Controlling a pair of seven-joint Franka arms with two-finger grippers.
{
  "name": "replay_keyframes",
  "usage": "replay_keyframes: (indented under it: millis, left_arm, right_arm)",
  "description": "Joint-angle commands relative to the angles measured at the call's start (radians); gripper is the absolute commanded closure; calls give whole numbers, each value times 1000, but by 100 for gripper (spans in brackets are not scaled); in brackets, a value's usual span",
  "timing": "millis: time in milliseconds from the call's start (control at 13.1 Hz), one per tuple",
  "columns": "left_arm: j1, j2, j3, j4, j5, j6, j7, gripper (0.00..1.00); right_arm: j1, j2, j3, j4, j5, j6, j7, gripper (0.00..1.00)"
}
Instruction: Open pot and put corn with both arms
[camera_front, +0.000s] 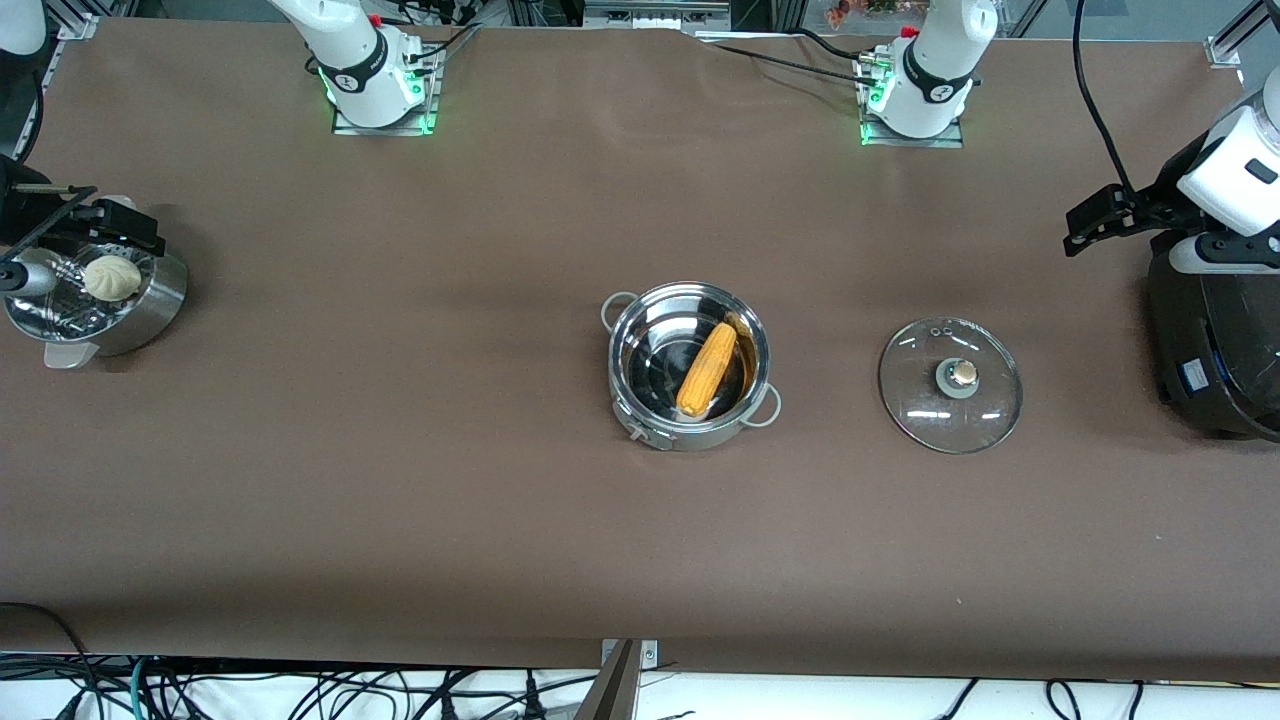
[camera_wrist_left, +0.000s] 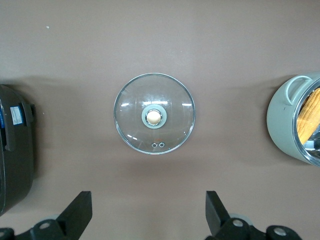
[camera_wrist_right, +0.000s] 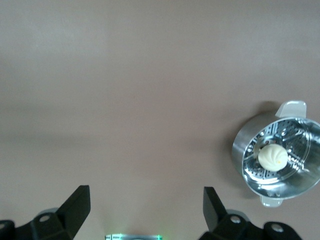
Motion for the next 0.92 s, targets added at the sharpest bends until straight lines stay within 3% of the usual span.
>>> replay_keyframes:
  millis: [0,839]
  left_arm:
    - [-3,20,0,40,7,-26,2,0]
    - [-2,20,0,40,7,-26,2,0]
  right_arm:
    - [-9,-25,4,-38,12,67,-5,0]
    - [-15,-7,3,-57,12,78,3,0]
